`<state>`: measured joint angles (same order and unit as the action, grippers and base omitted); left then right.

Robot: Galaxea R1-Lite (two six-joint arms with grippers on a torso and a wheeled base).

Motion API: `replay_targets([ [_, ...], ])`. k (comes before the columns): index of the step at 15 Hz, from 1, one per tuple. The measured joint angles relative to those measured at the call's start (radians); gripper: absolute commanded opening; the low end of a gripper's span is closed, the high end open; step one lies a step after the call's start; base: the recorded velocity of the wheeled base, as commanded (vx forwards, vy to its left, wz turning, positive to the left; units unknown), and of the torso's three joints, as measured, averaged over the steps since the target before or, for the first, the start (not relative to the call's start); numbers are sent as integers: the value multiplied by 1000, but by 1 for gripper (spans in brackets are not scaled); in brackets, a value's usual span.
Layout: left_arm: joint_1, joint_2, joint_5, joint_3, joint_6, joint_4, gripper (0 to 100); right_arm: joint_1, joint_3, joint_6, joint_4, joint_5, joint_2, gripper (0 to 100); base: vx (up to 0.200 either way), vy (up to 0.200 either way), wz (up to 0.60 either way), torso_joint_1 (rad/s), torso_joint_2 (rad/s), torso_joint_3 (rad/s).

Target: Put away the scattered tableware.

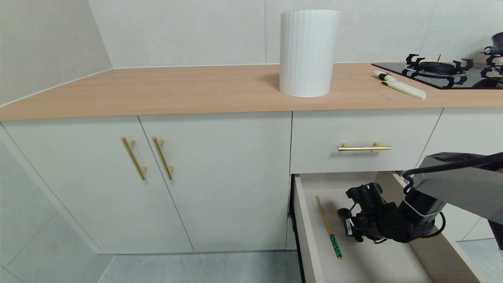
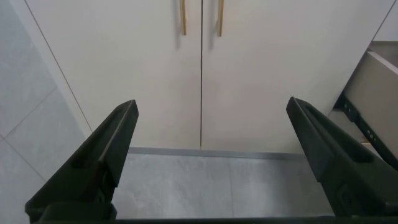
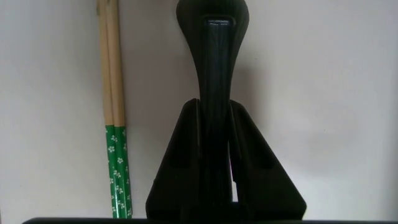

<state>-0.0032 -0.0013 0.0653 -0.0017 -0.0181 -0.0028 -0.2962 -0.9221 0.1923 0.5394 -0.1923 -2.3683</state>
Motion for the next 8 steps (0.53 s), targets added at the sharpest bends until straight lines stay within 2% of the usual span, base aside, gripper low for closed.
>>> replay_targets([
  [8,0,0,0,-1,0,0,100,2,24,2,-3,0,47,100,0,0,0,0,0,0],
])
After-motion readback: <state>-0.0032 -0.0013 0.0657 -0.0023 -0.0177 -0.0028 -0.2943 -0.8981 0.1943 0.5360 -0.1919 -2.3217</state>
